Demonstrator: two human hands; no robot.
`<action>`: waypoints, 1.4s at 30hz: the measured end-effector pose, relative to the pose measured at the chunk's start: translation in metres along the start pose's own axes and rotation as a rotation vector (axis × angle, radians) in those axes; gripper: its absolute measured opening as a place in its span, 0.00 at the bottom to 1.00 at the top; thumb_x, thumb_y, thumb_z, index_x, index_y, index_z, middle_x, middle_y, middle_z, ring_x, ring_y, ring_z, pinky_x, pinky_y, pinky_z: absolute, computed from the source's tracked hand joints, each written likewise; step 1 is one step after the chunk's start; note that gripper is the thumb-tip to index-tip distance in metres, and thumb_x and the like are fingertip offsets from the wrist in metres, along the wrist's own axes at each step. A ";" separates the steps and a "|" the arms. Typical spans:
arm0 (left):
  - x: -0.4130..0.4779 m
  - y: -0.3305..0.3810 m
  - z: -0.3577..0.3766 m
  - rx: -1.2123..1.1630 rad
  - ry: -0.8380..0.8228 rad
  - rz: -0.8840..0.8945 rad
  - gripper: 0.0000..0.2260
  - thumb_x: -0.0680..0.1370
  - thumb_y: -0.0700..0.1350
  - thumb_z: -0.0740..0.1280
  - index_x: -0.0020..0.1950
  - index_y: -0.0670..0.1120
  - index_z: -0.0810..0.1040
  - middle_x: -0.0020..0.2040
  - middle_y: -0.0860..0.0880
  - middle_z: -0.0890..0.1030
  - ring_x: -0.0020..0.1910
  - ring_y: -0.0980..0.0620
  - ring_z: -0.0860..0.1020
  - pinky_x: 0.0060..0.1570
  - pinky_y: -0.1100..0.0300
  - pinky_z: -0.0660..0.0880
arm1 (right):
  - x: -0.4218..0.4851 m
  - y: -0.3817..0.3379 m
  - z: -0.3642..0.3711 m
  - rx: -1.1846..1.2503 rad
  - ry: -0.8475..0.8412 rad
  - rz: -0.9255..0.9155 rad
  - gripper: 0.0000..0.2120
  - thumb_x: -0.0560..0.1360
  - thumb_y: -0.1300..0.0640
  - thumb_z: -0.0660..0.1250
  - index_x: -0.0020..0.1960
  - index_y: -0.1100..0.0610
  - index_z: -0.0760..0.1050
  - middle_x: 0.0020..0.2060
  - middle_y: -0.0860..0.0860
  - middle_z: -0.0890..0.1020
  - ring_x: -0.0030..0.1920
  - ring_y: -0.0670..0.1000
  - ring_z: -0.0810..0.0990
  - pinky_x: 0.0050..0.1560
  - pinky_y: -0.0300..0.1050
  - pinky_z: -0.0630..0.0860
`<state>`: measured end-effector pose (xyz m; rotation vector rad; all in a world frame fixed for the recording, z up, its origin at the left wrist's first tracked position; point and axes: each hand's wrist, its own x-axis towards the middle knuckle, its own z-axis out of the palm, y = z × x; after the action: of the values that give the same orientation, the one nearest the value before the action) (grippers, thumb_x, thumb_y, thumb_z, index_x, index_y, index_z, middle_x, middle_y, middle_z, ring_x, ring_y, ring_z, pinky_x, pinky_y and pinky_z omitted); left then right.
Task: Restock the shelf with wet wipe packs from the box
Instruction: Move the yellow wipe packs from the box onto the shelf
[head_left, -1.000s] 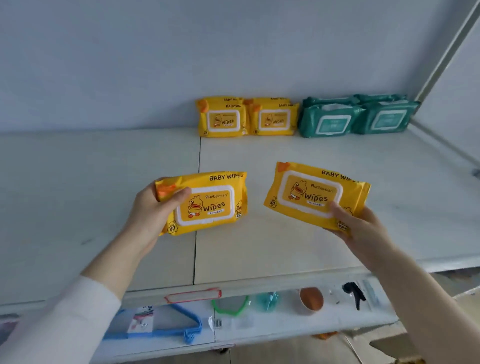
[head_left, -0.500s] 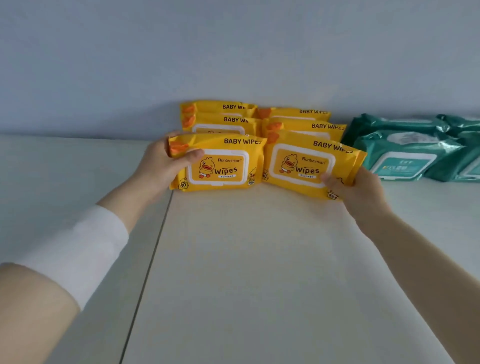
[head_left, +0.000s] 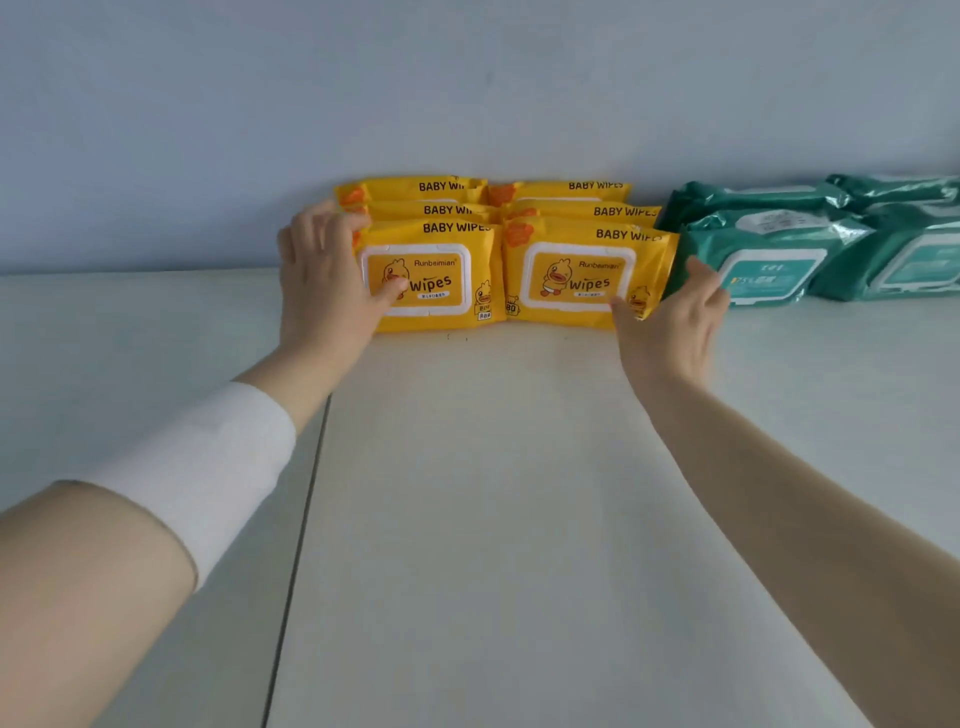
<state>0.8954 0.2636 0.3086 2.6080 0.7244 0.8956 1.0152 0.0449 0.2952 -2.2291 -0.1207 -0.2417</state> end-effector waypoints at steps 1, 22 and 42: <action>-0.009 0.008 -0.003 0.057 -0.048 0.047 0.27 0.72 0.47 0.72 0.68 0.41 0.69 0.71 0.39 0.64 0.70 0.39 0.62 0.67 0.51 0.59 | -0.009 0.001 -0.007 -0.096 -0.038 -0.036 0.35 0.74 0.51 0.67 0.75 0.58 0.53 0.71 0.58 0.60 0.71 0.57 0.61 0.70 0.49 0.61; -0.311 0.427 -0.026 0.269 -0.661 1.026 0.21 0.79 0.52 0.59 0.70 0.44 0.65 0.69 0.44 0.70 0.68 0.43 0.67 0.65 0.50 0.63 | -0.212 0.233 -0.425 -0.994 -0.301 0.158 0.29 0.79 0.44 0.56 0.75 0.56 0.55 0.73 0.58 0.60 0.76 0.61 0.50 0.73 0.63 0.50; -0.587 0.475 0.271 0.432 -1.575 1.026 0.25 0.78 0.53 0.61 0.72 0.45 0.63 0.69 0.45 0.70 0.68 0.44 0.68 0.65 0.52 0.66 | -0.399 0.552 -0.379 -0.464 -0.723 0.915 0.33 0.78 0.44 0.57 0.77 0.56 0.50 0.76 0.55 0.55 0.76 0.59 0.48 0.75 0.52 0.49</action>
<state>0.8416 -0.4805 0.0124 2.7966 -0.9493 -1.3416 0.6700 -0.5956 0.0158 -2.4614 0.6162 1.1264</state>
